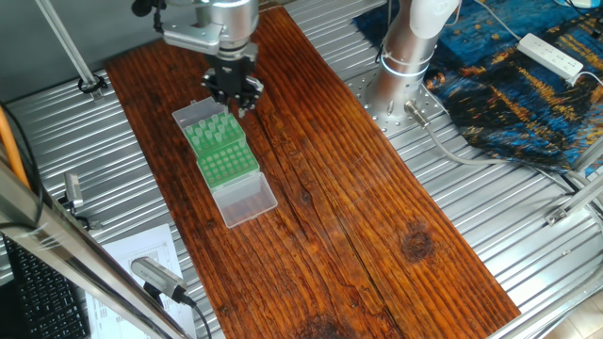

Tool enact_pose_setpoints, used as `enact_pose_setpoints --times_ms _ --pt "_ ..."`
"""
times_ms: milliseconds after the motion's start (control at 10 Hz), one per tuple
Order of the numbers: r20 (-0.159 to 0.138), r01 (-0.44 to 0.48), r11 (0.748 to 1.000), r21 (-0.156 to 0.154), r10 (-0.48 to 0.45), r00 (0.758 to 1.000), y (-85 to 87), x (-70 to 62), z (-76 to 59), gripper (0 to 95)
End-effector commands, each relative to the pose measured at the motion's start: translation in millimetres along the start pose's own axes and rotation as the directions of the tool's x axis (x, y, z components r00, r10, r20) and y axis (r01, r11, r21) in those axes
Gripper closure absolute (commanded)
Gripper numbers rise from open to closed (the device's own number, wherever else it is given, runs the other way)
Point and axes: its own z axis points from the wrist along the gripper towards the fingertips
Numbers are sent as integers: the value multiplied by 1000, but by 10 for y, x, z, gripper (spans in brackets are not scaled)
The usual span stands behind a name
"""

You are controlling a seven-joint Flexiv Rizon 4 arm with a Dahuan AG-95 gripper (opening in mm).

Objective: Transfer all large pipette tips from one holder to another

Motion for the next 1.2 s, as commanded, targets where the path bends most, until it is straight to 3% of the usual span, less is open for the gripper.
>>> enact_pose_setpoints --times_ms 100,300,400,600,700,900,1100,1200 --pt "-11 172 984 -37 -172 985 -258 -7 193 760" --pt "-5 247 968 -51 -247 969 -365 4 330 760" --pt "13 316 947 -55 -316 949 -457 15 462 760" --pt "9 397 916 -58 -397 918 -559 31 642 760" --pt "21 414 908 -65 -413 910 -599 43 735 760" --pt "35 455 888 -68 -454 890 -622 44 817 760" --pt "57 540 839 -72 -537 842 -604 13 831 760" --pt "60 560 824 -81 -557 828 -581 -18 843 760"
